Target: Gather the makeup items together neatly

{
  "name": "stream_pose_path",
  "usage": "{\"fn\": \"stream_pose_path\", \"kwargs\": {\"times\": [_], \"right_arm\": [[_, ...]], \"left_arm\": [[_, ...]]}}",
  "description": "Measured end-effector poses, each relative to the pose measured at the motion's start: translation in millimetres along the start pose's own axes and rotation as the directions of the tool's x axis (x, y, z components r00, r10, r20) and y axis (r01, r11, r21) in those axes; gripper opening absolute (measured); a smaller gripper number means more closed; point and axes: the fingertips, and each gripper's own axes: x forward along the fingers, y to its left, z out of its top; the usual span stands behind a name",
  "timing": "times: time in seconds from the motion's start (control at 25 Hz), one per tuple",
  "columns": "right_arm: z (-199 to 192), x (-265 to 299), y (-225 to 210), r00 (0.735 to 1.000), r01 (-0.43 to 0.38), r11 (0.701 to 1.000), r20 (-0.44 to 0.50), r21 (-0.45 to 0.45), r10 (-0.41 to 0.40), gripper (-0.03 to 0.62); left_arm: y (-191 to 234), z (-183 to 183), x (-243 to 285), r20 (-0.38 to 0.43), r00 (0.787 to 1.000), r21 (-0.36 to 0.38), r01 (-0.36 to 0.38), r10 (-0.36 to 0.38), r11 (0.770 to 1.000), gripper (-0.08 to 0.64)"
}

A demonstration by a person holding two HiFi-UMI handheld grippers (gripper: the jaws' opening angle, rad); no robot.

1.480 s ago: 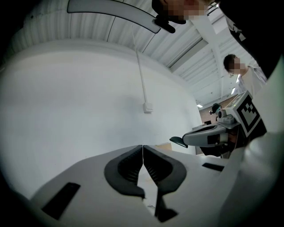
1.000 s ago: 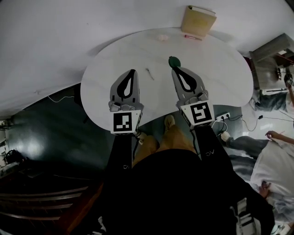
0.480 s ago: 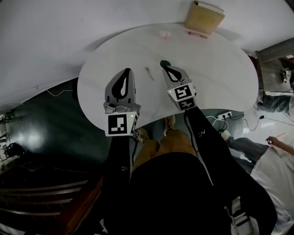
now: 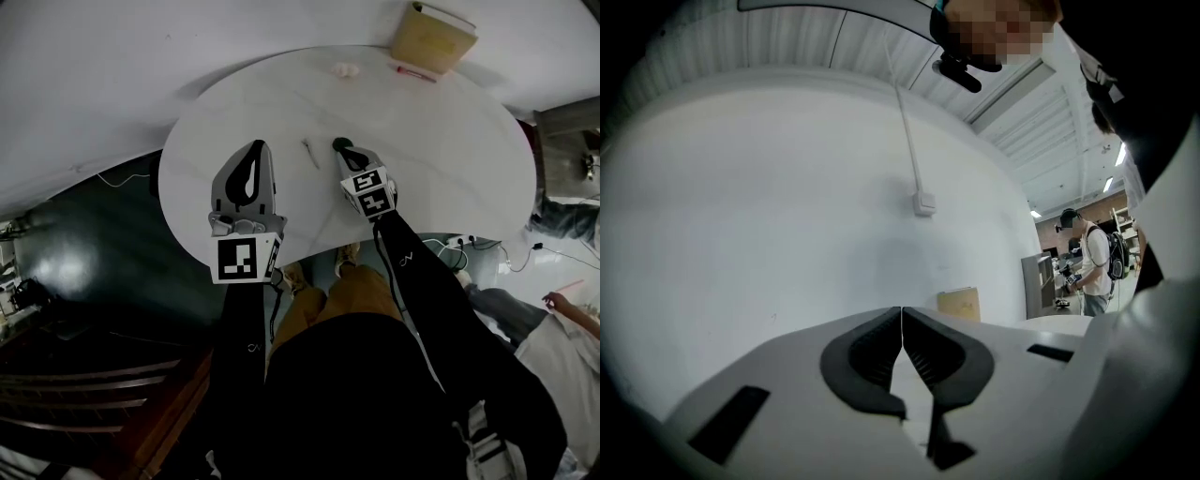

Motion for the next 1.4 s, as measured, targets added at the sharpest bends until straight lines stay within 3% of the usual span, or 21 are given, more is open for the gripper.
{"fn": "stream_pose_path", "kwargs": {"times": [0.16,0.28,0.4,0.72,0.92,1.2,1.4], "right_arm": [[-2.7,6.0,6.5,0.998,-0.022,1.0,-0.056,-0.008,0.021,0.021],[-4.2,4.5,2.2,0.998,-0.041,0.998,-0.039,0.053,0.043,0.06],[1.5,-7.6,-0.4,0.998,-0.057,0.994,0.007,0.092,0.057,0.1],[64.5,-64.7,-13.8,0.977,-0.048,0.998,0.21,0.046,0.037,0.104],[122.3,-113.5,-27.9,0.933,-0.002,0.999,0.36,0.039,-0.012,0.104],[193.7,-187.7,-34.4,0.843,0.108,0.994,0.53,0.009,-0.096,0.104],[224.4,-226.5,-44.4,0.775,0.159,0.986,0.611,0.057,-0.16,0.104]], "left_arm": [[1.8,-5.5,2.9,-0.014,1.0,-0.011,-0.01,0.01,1.0,0.009],[-2.7,-4.3,4.3,-0.012,1.0,-0.014,-0.009,0.009,1.0,0.009],[-7.3,-0.2,5.1,-0.012,1.0,-0.006,-0.011,0.011,1.0,0.009],[-13.8,19.6,8.8,0.015,0.999,0.013,-0.042,0.042,0.999,0.009],[-12.4,35.9,11.5,0.034,0.999,0.036,-0.043,0.042,0.998,0.009],[-7.0,48.4,25.1,0.057,0.998,0.054,0.011,-0.014,0.998,0.009],[1.2,56.3,43.8,0.071,0.995,0.052,0.06,-0.064,0.997,0.009]]}}
